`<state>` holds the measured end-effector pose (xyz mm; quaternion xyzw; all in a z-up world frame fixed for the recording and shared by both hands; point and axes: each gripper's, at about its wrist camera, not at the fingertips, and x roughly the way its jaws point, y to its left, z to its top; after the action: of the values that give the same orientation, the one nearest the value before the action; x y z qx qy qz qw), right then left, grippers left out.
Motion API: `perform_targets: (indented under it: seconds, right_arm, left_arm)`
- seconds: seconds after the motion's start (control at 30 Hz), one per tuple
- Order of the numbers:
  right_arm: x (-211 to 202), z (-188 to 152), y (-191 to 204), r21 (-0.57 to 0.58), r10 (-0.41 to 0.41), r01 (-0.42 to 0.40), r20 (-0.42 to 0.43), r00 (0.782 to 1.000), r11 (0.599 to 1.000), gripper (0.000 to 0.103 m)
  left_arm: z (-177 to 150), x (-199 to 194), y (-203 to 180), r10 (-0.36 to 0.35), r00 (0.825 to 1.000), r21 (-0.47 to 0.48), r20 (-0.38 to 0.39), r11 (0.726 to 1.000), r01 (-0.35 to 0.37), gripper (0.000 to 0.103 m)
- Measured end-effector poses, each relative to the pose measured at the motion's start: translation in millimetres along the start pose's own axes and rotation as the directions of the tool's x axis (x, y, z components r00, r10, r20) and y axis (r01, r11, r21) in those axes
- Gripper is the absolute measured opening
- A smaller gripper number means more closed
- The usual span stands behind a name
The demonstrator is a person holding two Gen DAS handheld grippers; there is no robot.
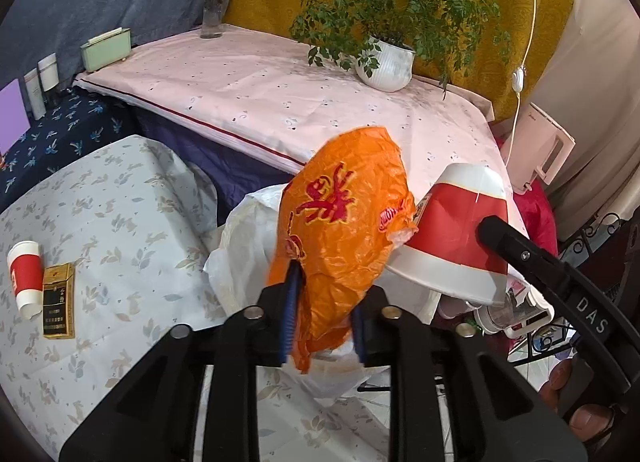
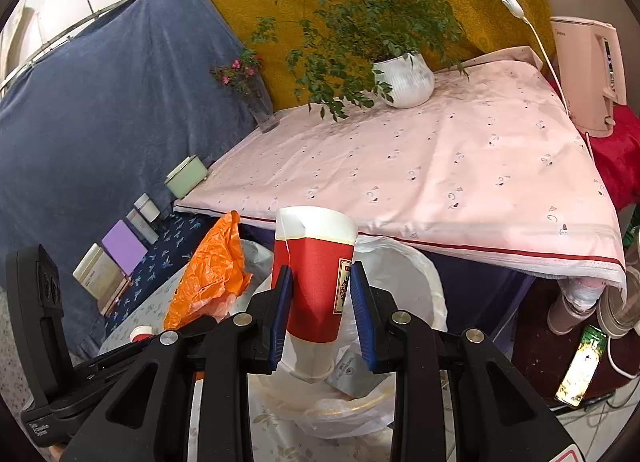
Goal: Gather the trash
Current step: 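Carry the orange bag in the left gripper while the right carries the paper cup to the bin, then open the left gripper to drop the orange bag while the right drops the cup into the bin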
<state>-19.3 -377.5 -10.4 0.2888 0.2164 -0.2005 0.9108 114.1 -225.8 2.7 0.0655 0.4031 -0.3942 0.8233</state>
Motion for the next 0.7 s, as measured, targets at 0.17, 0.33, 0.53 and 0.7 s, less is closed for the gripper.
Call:
perform_targets:
  seconds: [0.17, 0.33, 0.53, 0.7]
  right_arm:
    - [6.9, 3.1, -4.2, 0.004, -0.004, 0.004, -0.007, 1.000, 1.000, 0.028]
    - [16.0, 4.0, -0.3, 0.000, 0.003, -0.003, -0.017, 1.000, 1.000, 0.028]
    - [24.7, 2.9, 6.4, -0.010, 0.010, -0.011, -0.029, 1.000, 1.000, 0.029]
    - [32.5, 1.4, 13.2, -0.029, 0.001, -0.002, -0.042, 0.999, 1.000, 0.032]
  left_arm:
    - [1.5, 7.5, 1.4, 0.022, 1.000, -0.003, -0.001, 1.000, -0.022, 0.040]
    - [2.1, 11.6, 8.3, 0.039, 0.999, -0.012, -0.008, 0.999, -0.039, 0.042]
    - [1.2, 7.7, 16.8, 0.060, 0.998, -0.022, 0.002, 0.998, -0.060, 0.049]
    - [0.0, 1.4, 24.7, 0.084, 0.996, -0.035, 0.019, 0.996, -0.083, 0.059]
